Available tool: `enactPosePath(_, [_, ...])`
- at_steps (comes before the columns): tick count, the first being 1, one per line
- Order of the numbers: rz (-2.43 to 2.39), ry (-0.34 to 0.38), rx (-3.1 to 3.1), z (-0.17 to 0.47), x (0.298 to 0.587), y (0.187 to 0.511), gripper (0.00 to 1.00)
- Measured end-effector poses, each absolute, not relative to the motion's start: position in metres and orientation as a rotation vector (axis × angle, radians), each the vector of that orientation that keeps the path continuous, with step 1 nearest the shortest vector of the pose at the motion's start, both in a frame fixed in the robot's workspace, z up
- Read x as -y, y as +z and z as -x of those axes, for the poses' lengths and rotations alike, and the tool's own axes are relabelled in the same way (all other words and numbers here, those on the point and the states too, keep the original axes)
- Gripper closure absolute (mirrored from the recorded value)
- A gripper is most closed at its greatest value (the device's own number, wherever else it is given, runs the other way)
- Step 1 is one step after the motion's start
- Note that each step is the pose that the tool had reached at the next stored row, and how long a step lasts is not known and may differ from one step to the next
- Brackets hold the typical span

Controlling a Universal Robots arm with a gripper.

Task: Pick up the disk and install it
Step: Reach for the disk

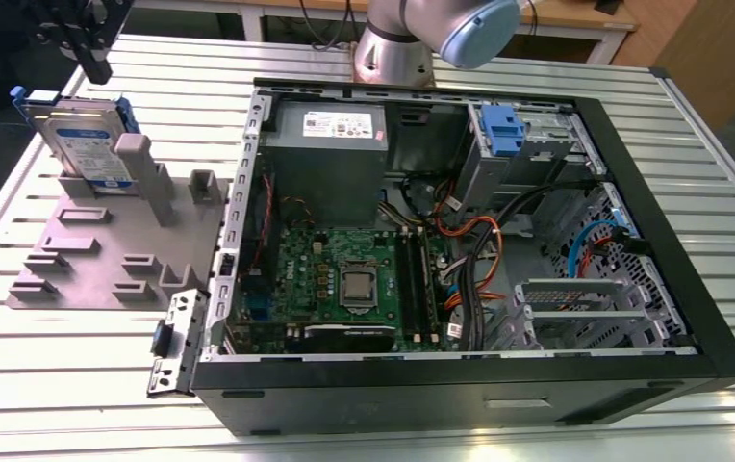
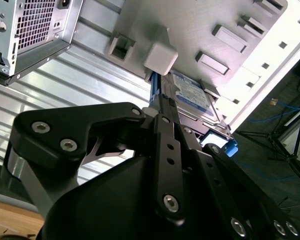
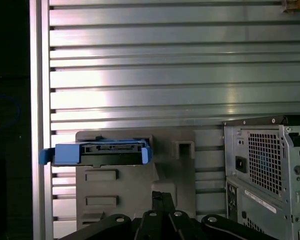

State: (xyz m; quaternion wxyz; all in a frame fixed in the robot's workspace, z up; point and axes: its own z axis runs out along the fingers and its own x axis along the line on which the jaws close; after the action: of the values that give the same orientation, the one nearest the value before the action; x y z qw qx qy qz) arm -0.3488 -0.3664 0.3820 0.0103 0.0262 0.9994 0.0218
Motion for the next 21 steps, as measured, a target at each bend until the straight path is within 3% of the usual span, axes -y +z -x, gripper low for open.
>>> enactPosePath(21, [-0.082,0.068,-3.120,0.376,0.354,0.380,0.89])
